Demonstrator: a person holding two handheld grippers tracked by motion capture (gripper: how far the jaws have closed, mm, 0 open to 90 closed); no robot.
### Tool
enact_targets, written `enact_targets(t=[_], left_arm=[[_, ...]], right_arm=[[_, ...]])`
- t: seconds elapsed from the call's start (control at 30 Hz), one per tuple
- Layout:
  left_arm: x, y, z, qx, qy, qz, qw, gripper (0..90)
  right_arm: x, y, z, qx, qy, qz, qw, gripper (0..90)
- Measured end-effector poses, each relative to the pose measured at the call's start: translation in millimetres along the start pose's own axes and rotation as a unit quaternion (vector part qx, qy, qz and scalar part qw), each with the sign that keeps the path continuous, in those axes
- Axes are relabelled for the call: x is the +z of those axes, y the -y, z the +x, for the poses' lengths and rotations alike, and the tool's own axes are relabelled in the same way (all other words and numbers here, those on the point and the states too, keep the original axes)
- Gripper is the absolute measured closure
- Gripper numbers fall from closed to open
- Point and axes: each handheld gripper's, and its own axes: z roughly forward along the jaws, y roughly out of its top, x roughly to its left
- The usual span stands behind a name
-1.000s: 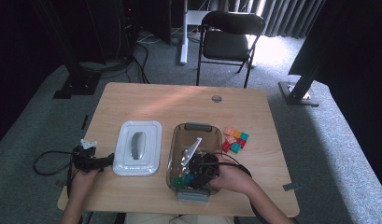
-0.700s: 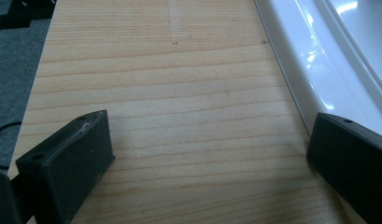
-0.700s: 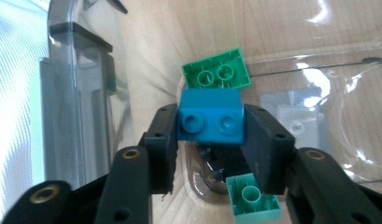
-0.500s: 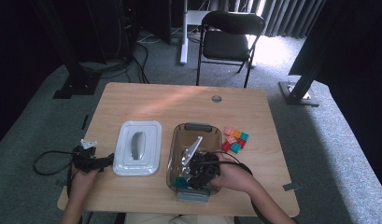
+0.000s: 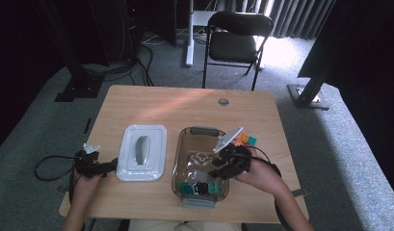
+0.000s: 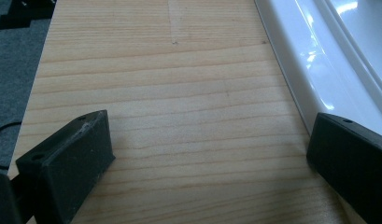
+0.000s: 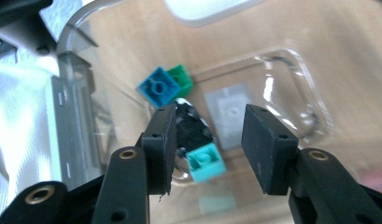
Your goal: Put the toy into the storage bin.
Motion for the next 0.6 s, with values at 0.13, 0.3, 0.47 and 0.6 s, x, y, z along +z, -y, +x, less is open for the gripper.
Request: enact_targets(t=[0.13,0.3,0.47,0.6], left_arm=[[0.0,0.0,0.0,0.000,0.000,0.000,1.0000,0.8],[0.0,0.0,0.0,0.000,0.000,0.000,1.0000,0.8],[0.0,0.0,0.0,0.000,0.000,0.000,1.0000,0.8],[0.0,0.0,0.0,0.000,0.000,0.000,1.0000,0.8]], right_arm=[[-17.9,11.3,-8.8,0.022,0.017,-0.022,0.9994,54.6],[-32.9,27.8,-24.0,0.053,0.041,-0.039,0.9970,54.7],[-37.6,45.6,-42.0,0.091,0.064,-0.048,0.9926,54.6],[-35.8,59.2,-57.6,0.121,0.078,-0.052,0.9882,53.4]])
